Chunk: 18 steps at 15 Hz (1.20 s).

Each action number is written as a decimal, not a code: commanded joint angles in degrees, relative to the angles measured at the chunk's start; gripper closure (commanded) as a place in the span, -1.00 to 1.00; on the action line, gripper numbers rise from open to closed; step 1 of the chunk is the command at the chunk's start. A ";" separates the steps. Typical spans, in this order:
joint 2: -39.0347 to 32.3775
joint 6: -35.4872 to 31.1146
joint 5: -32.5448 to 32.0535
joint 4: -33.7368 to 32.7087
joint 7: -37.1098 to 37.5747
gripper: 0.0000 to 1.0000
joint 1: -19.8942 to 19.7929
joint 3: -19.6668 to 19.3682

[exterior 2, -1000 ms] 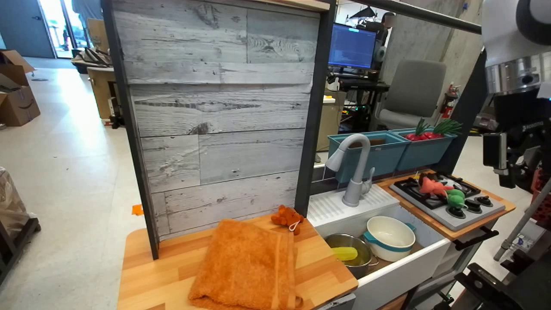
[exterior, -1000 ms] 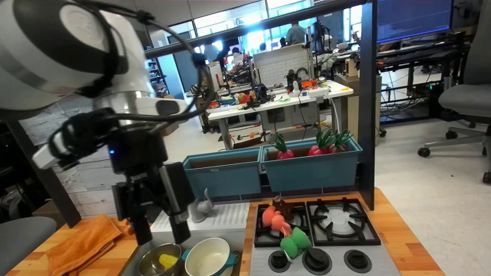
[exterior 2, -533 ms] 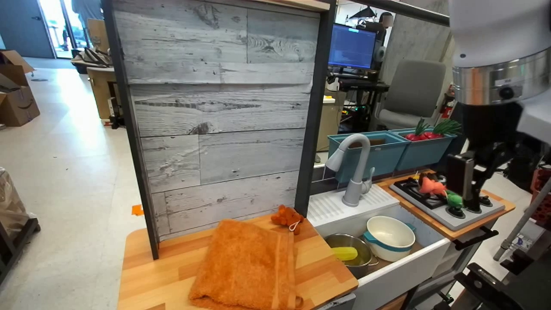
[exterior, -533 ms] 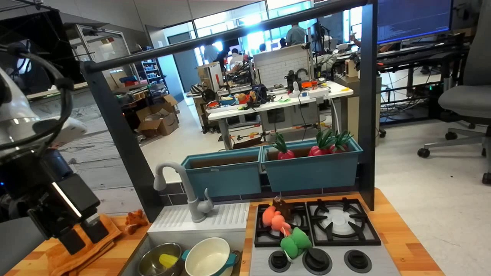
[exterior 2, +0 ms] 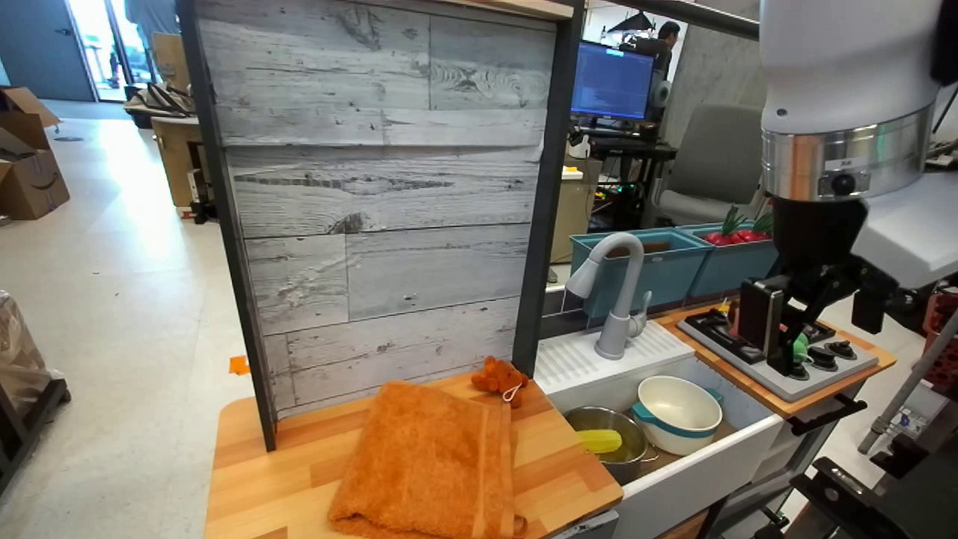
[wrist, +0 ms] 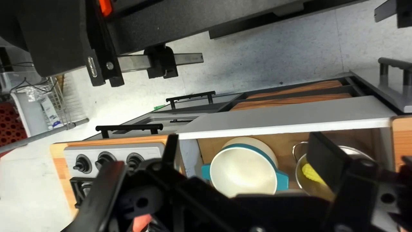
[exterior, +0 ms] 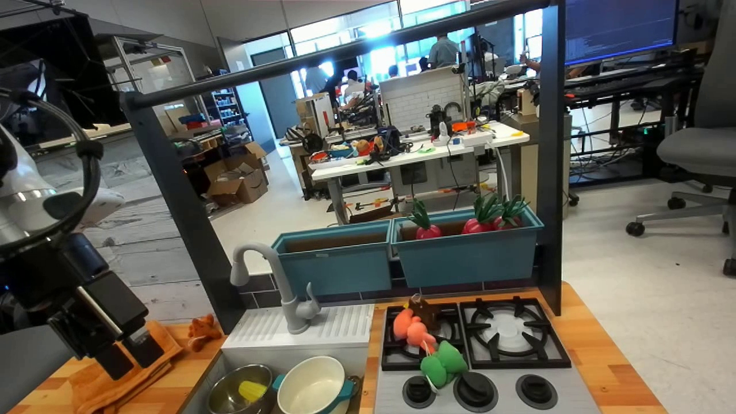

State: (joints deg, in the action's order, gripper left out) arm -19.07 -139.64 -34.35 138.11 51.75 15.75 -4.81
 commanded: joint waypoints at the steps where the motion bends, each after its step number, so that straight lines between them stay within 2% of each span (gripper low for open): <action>1: -6.81 -2.90 -3.98 -5.78 8.49 -1.00 1.14 0.54; 5: -16.76 -7.11 -1.85 -16.81 13.09 -1.00 3.44 1.29; 7: -21.23 -8.20 1.64 -22.53 10.72 -1.00 3.33 2.73; 9: -24.39 -4.73 7.77 -27.48 3.56 -1.00 1.79 5.55; 10: -20.78 -7.70 5.73 -21.86 7.38 -1.00 5.18 1.53; 12: -23.61 -6.92 8.96 -25.49 4.17 -1.00 5.23 2.28; 14: -24.46 -6.85 9.22 -26.49 3.77 -1.00 5.15 2.35; 15: -24.81 -13.26 9.01 -25.31 11.74 -1.00 7.26 -0.11; 17: -27.27 -18.55 12.87 -26.05 13.50 -1.00 7.01 0.64; 18: -29.19 -22.29 13.76 -26.63 15.74 -1.00 8.42 -0.67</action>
State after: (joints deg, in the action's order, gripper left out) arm -44.27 -153.66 -24.71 112.46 62.90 21.21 -3.14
